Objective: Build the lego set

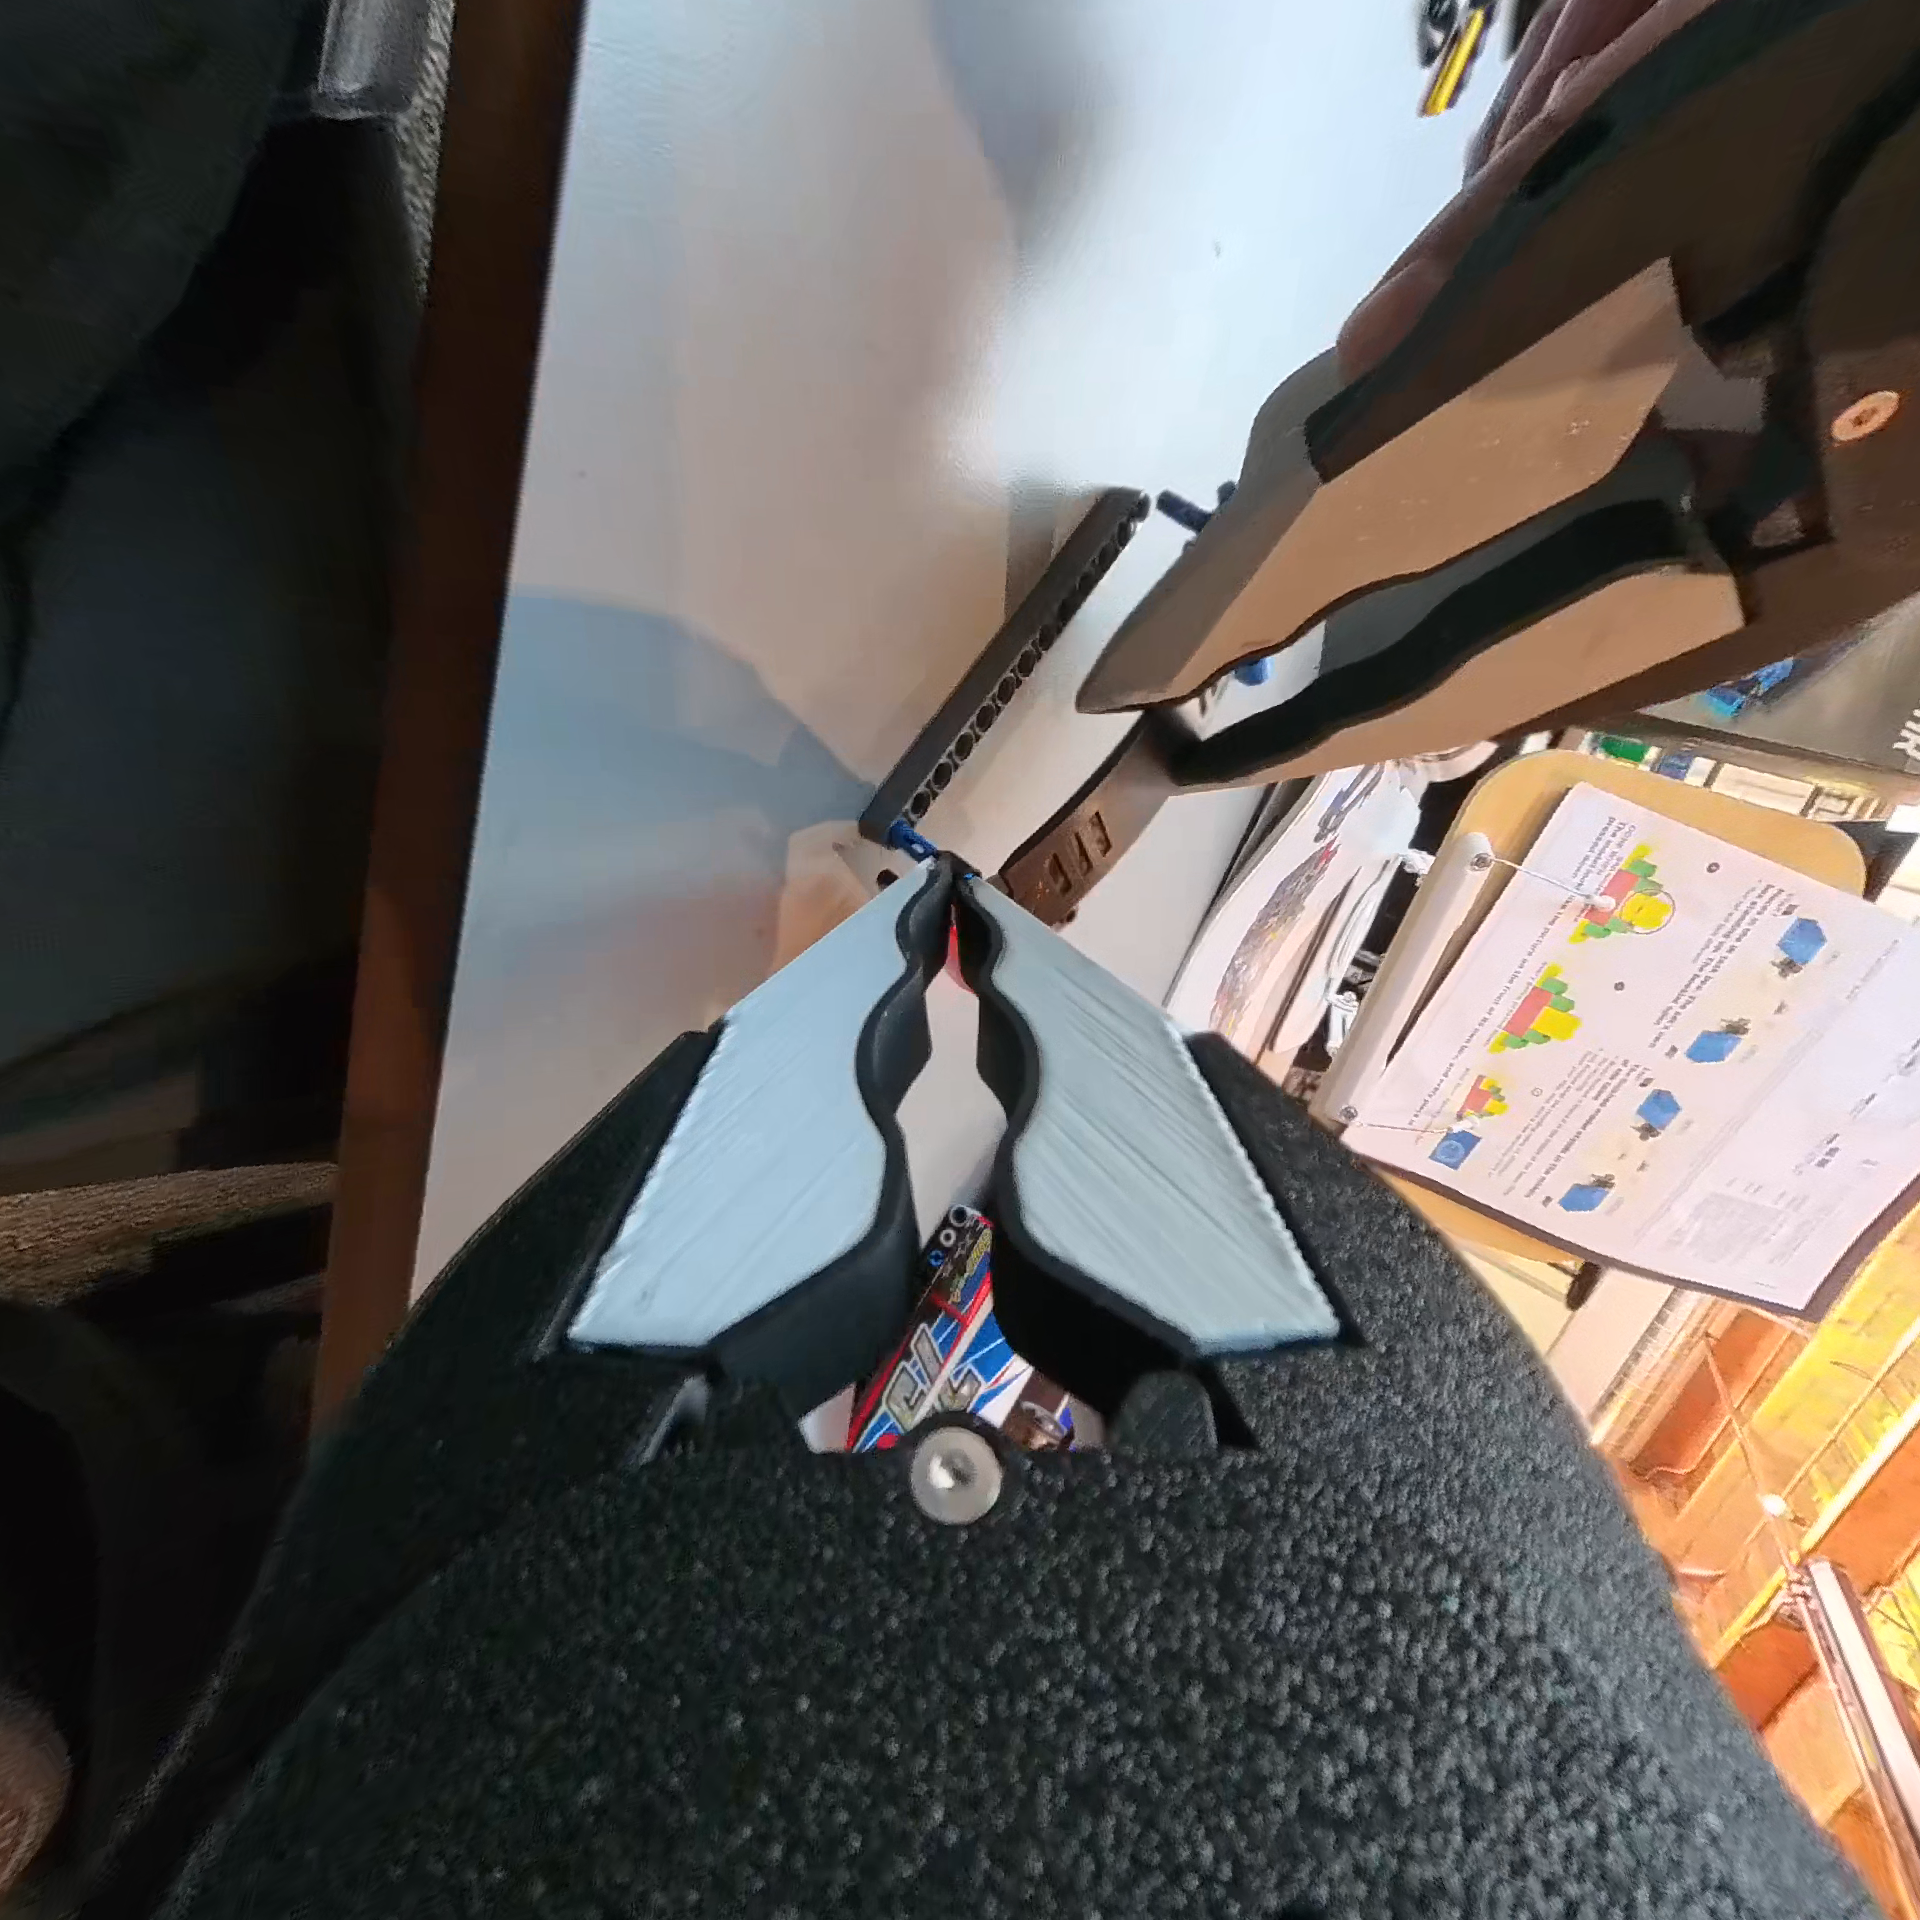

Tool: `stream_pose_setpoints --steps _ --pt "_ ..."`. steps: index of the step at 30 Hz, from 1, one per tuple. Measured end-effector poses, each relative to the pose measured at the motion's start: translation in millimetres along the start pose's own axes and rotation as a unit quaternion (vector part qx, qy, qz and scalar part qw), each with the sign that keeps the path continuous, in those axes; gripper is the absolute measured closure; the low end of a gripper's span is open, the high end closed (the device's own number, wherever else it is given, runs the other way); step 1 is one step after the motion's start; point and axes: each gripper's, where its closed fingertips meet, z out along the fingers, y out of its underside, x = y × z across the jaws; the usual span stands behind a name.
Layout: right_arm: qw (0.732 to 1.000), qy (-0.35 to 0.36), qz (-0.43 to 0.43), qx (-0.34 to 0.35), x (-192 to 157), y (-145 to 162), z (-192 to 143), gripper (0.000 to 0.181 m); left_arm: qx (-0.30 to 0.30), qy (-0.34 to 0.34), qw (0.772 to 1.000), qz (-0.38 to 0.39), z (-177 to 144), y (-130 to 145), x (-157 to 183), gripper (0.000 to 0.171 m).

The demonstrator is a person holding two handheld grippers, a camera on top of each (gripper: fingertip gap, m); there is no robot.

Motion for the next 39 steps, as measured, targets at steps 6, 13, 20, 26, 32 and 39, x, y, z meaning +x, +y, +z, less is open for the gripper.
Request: stream_pose_setpoints --steps 6,13,20,26,32,39 --pt "0.998 -0.024 -0.064 -0.003 -2 -7 6 0.181 -0.028 -0.02 0.999 0.008 -1 10 5 0.148" --pt "0.999 -0.02 -0.033 0.003 5 1 16 0.177 -0.037 -0.026 0.999 -0.02 -3 20 2 0.15" --pt "0.985 -0.034 0.161 0.045 12 12 11 0.162 -0.046 -0.053 0.994 -0.088 -6 26 -8 0.138" --pt "0.934 -0.029 0.333 0.125 33 23 13 0.155 0.002 -0.053 0.98 -0.189 -44 33 -16 0.109" --pt "0.911 -0.091 0.362 0.176 63 -9 42 0.141 -0.039 -0.092 0.952 -0.288 -69 70 -2 0.113" --pt "0.896 -0.216 0.359 0.144 59 -30 85 0.146 -0.035 -0.093 0.913 -0.396 -65 81 32 0.128"
